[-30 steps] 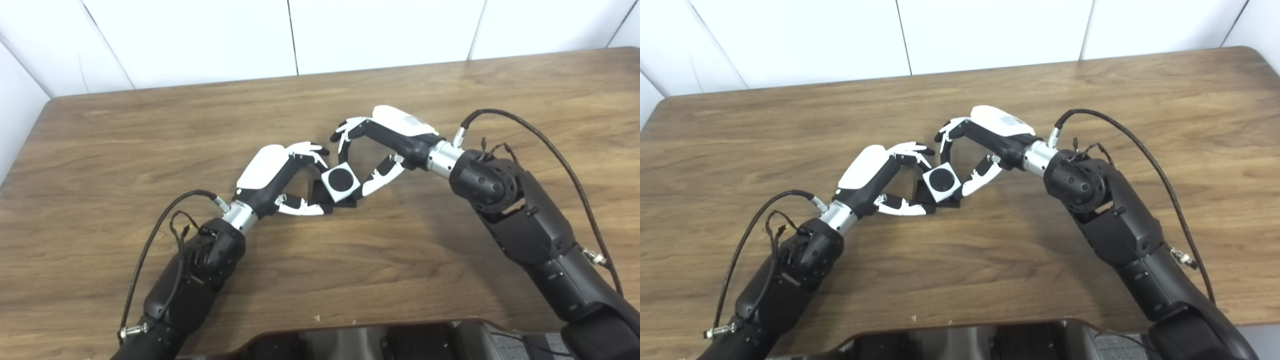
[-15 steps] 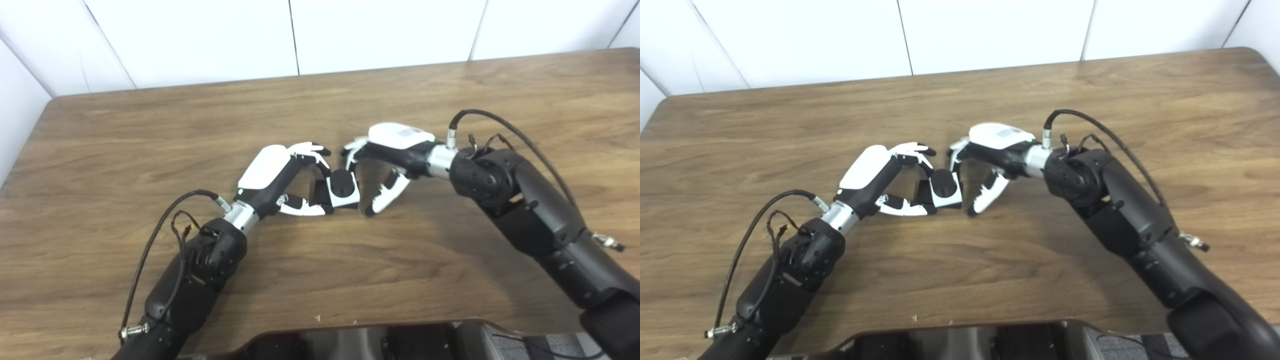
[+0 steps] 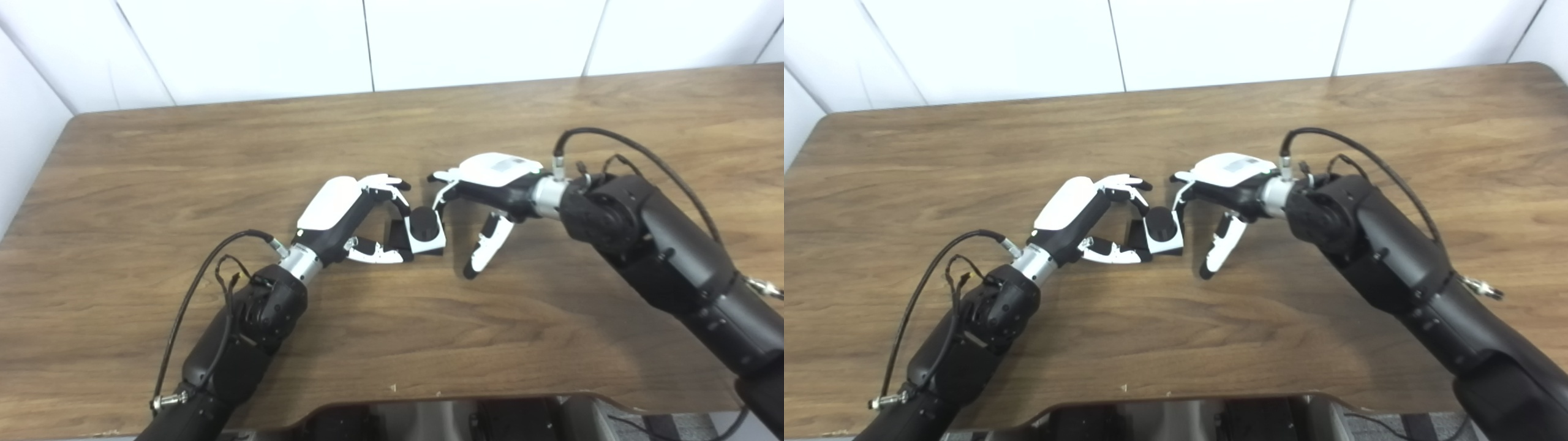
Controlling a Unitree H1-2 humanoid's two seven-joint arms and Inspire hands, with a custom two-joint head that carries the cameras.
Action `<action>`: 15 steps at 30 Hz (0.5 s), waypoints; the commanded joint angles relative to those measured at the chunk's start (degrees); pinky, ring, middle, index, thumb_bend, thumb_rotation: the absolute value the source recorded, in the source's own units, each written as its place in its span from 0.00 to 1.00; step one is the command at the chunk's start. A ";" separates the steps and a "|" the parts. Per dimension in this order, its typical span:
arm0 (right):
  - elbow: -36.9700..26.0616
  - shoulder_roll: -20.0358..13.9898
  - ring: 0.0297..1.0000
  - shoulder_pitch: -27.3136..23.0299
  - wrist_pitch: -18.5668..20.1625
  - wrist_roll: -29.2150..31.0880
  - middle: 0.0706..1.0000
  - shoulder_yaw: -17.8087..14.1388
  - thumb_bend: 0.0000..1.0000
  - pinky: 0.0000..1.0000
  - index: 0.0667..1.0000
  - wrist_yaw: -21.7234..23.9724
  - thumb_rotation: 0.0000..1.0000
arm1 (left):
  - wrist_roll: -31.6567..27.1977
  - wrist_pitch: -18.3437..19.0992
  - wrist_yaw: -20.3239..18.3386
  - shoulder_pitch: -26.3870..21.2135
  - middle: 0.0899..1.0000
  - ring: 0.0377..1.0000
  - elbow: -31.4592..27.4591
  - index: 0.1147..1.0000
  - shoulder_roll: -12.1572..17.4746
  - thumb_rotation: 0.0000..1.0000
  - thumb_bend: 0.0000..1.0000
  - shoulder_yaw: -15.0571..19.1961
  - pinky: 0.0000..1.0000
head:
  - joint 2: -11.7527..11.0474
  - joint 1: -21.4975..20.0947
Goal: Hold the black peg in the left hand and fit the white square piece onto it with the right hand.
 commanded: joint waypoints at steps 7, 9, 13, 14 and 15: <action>4.06 -7.18 0.94 1.71 -0.94 -2.33 0.94 -6.51 0.89 0.87 0.91 -4.43 0.33 | 2.69 0.63 -1.93 -0.17 0.80 0.86 2.65 0.42 2.12 0.08 0.52 -0.51 0.76 | -0.22 -0.24; 4.20 -7.50 0.93 1.49 -1.41 -2.36 0.93 -7.21 0.89 0.87 0.89 -4.90 0.31 | 2.72 0.62 -1.98 -0.23 0.80 0.86 2.66 0.42 2.14 0.08 0.52 -0.44 0.76 | -0.27 -0.25; 4.86 -8.10 0.91 0.88 -2.68 -1.54 0.91 -8.76 0.90 0.83 0.88 -6.34 0.28 | 2.73 0.25 -1.86 -0.46 0.80 0.86 3.13 0.42 2.17 0.08 0.52 -0.38 0.76 | -0.40 -0.45; 4.73 -8.13 0.91 0.79 -2.44 -1.56 0.91 -9.05 0.91 0.83 0.87 -6.34 0.28 | 2.74 0.24 -1.91 -0.47 0.80 0.86 3.17 0.42 2.17 0.08 0.52 -0.36 0.76 | -0.42 -0.50; 4.52 -8.18 0.91 0.74 -2.26 -1.55 0.91 -9.38 0.91 0.83 0.87 -6.37 0.28 | 2.72 0.21 -1.94 -0.46 0.80 0.86 3.16 0.42 2.17 0.08 0.52 -0.32 0.76 | -0.45 -0.57</action>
